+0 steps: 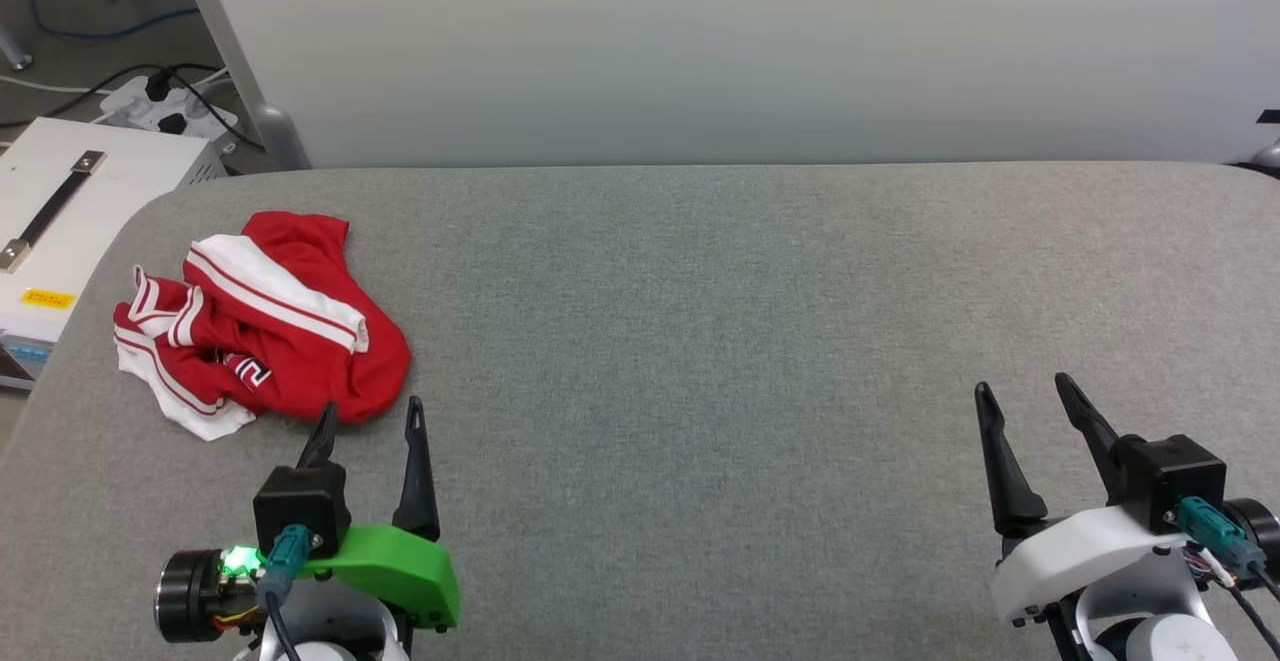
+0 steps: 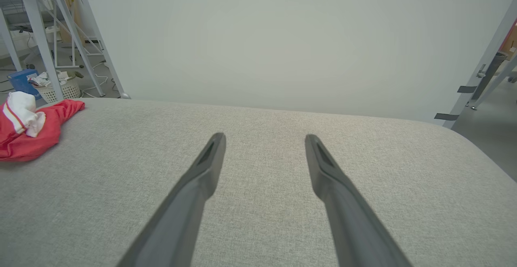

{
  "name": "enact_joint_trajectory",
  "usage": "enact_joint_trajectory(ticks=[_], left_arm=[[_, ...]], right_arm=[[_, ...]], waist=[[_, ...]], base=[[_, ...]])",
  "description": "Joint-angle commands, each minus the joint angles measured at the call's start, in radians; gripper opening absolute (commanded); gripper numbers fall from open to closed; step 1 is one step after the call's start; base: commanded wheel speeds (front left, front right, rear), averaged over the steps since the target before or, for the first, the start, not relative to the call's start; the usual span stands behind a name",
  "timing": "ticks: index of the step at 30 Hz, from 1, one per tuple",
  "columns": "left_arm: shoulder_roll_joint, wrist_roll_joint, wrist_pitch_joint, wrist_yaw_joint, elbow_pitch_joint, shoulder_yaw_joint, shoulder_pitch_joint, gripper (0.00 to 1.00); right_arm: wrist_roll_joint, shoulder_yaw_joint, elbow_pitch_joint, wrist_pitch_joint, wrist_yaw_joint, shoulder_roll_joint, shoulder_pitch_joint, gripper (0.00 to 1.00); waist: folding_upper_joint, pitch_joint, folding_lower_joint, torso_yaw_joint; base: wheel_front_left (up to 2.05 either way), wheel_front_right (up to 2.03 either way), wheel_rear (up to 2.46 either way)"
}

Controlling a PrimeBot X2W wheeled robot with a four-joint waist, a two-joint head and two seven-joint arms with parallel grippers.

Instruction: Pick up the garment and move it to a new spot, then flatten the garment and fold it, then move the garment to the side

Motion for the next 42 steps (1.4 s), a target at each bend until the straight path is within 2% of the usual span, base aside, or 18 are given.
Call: enact_joint_trajectory(ticks=[1,42], left_arm=[[0.002,-0.004,-0.010,0.004,0.002,-0.002,-0.006,1.00],[0.005,-0.031,-0.099,-0.001,0.053,-0.013,0.001,1.00]], right_arm=[[0.011,0.000,-0.010,-0.012,0.002,-0.001,-0.002,1.00],[0.097,0.014,0.007,-0.100,0.004,-0.003,0.034,1.00]], waist=[[0.0000,0.000,0.0000,0.000],[0.0000,0.000,0.0000,0.009]], base=[[0.00,0.00,0.00],[0.00,0.00,0.00]])
